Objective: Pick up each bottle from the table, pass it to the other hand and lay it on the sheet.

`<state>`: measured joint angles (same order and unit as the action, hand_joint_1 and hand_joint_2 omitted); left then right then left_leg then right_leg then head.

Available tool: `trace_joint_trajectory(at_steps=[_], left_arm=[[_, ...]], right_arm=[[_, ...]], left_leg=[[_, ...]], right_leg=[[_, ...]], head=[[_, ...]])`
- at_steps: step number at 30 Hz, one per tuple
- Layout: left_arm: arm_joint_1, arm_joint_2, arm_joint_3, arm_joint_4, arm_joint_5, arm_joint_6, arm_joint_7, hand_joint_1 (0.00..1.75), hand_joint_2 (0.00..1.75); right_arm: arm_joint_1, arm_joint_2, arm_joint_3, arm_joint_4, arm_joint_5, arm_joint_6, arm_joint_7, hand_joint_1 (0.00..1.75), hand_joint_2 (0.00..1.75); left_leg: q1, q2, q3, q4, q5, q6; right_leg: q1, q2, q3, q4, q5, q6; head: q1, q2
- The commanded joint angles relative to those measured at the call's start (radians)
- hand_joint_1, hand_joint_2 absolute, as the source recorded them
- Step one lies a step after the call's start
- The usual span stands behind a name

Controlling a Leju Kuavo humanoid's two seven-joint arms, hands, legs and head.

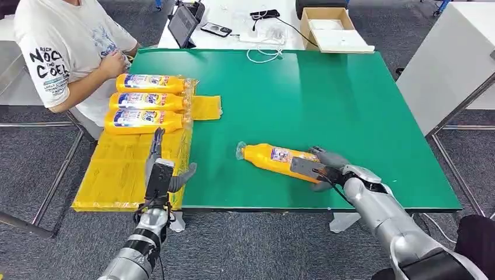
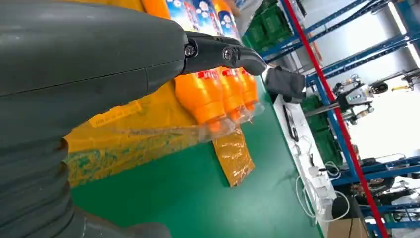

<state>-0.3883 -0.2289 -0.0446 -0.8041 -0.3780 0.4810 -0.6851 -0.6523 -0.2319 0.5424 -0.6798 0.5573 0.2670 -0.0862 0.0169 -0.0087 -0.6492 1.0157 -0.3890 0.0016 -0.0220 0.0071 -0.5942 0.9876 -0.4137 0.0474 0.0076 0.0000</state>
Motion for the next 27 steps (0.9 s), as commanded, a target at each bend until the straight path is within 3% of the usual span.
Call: trace_joint_trajectory(at_steps=[1, 7, 9, 10, 12, 13, 14, 18, 27], left_arm=[[-0.034, -0.001, -0.03, 0.061, 0.004, -0.005, 0.01, 0.0, 1.75], [-0.031, 0.0, -0.033, 0.065, 0.006, -0.004, 0.011, 0.0, 1.75], [-0.03, -0.001, -0.034, 0.063, 0.008, -0.005, 0.009, 0.0, 1.75], [-0.028, -0.001, -0.034, 0.058, 0.005, 0.002, 0.007, 0.0, 1.75], [-0.022, 0.001, -0.036, 0.048, -0.005, 0.012, 0.01, 0.0, 1.75], [-0.019, 0.002, -0.034, 0.044, -0.003, 0.009, 0.012, 0.0, 1.75], [-0.016, 0.003, -0.033, 0.041, -0.008, 0.01, 0.014, 0.0, 1.75], [-0.014, 0.002, -0.023, 0.054, -0.012, 0.008, 0.018, 0.0, 1.75], [-0.015, 0.002, -0.023, 0.054, -0.012, 0.007, 0.017, 0.0, 1.75]], right_arm=[[-0.018, -0.027, 0.12, 0.037, 0.004, 0.005, 0.027, 0.0, 1.75], [-0.014, -0.031, 0.174, 0.046, -0.014, -0.008, 0.042, 0.0, 1.75], [-0.005, -0.013, 0.184, 0.055, -0.01, -0.021, 0.048, 0.1, 1.75], [0.006, 0.0, 0.176, 0.058, -0.011, -0.046, 0.051, 0.42, 1.75], [0.029, 0.031, 0.154, 0.064, -0.001, -0.113, 0.044, 1.27, 1.75], [0.039, 0.04, 0.147, 0.059, 0.008, -0.141, 0.036, 1.61, 1.75], [0.047, 0.054, 0.133, 0.06, 0.015, -0.165, 0.026, 1.71, 1.75], [0.093, 0.088, 0.075, 0.036, 0.016, -0.233, -0.002, 1.75, 1.75], [0.091, 0.085, 0.073, 0.035, 0.015, -0.233, -0.001, 1.75, 1.75]], left_leg=[[0.001, -0.001, 0.003, -0.001, -0.001, 0.0], [0.002, 0.0, 0.004, -0.001, -0.001, 0.001], [0.002, -0.001, 0.003, -0.001, -0.001, 0.001], [0.002, 0.0, 0.002, -0.001, -0.001, 0.0], [0.002, 0.0, 0.005, -0.002, -0.001, 0.001], [0.002, 0.001, 0.004, -0.002, -0.001, 0.0], [0.002, 0.001, 0.005, -0.002, -0.001, 0.0], [0.002, 0.002, 0.004, -0.002, -0.001, 0.0], [0.003, 0.003, 0.005, -0.002, -0.001, 0.001]], right_leg=[[0.001, -0.002, 0.003, 0.0, -0.001, -0.003], [0.002, -0.002, 0.005, -0.002, -0.001, -0.003], [0.002, -0.002, 0.004, -0.002, -0.001, -0.003], [0.002, -0.001, 0.003, -0.001, -0.001, -0.002], [0.003, -0.002, 0.006, -0.003, -0.001, -0.003], [0.003, 0.0, 0.005, -0.002, 0.0, -0.003], [0.003, -0.001, 0.005, -0.002, -0.001, -0.003], [0.003, 0.001, 0.004, -0.002, 0.0, -0.003], [0.003, 0.0, 0.005, -0.002, -0.001, -0.003]], head=[[0.0, 0.0], [0.0, 0.0], [0.0, 0.0], [0.0, 0.0], [0.0, 0.0], [0.0, 0.0], [0.001, 0.0], [0.001, 0.0], [0.0, 0.0]])
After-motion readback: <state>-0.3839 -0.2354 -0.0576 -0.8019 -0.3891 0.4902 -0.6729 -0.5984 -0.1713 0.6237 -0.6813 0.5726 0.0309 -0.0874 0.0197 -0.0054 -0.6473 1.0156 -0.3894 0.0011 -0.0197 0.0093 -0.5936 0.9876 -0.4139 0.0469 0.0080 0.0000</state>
